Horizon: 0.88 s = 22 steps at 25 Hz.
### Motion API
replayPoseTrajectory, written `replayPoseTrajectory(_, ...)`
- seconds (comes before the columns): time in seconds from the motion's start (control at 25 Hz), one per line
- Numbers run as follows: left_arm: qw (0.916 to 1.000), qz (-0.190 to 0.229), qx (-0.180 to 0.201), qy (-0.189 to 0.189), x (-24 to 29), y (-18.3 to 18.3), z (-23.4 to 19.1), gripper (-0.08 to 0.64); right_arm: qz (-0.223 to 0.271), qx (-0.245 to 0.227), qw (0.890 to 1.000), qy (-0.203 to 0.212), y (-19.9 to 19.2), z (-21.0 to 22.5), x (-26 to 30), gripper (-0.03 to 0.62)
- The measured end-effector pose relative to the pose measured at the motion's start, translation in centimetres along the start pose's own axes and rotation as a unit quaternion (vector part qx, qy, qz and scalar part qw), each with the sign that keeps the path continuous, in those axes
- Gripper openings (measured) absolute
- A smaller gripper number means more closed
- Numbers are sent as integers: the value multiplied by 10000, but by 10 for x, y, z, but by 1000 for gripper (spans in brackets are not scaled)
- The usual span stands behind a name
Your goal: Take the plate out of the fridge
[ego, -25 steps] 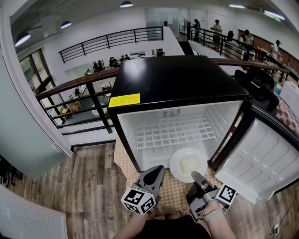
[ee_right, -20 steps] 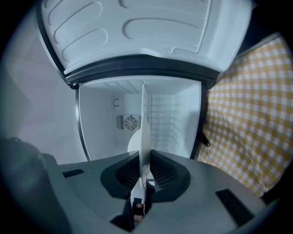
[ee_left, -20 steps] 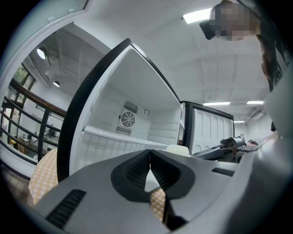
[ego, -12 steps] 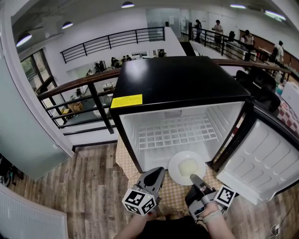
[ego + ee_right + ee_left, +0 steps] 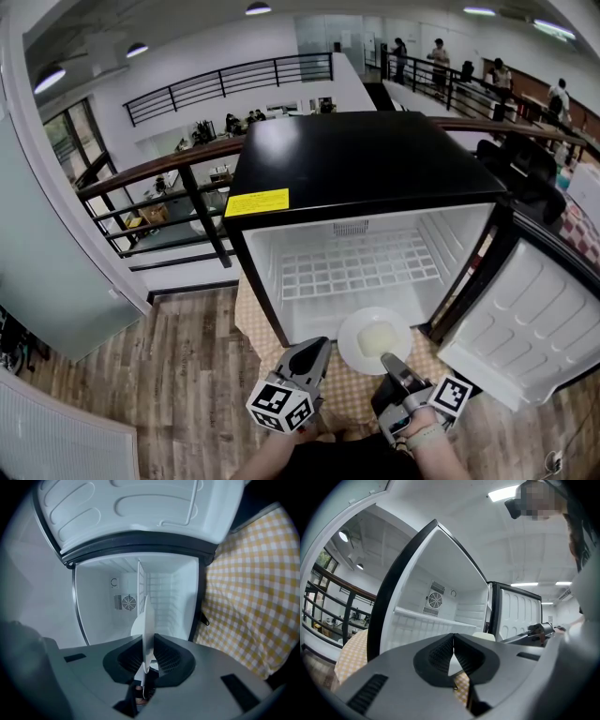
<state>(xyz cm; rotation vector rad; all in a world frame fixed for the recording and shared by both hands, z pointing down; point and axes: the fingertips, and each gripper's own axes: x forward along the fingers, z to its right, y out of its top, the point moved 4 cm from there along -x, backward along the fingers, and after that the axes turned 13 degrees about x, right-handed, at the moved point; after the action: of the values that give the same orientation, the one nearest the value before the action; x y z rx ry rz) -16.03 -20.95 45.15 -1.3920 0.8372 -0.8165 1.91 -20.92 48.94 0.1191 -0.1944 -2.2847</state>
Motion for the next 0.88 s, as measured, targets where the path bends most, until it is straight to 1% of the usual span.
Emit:
replayPoseTrajectory(0.6,10000,-1,-44,49,-3,-2,-6,9,-37,4,10000,-50,-4,5,3,60)
replayPoseTrajectory(0.88,10000,-9,-55,7,0,-3,-6,9,-40,-2,10000,-74,-4,5,4,60)
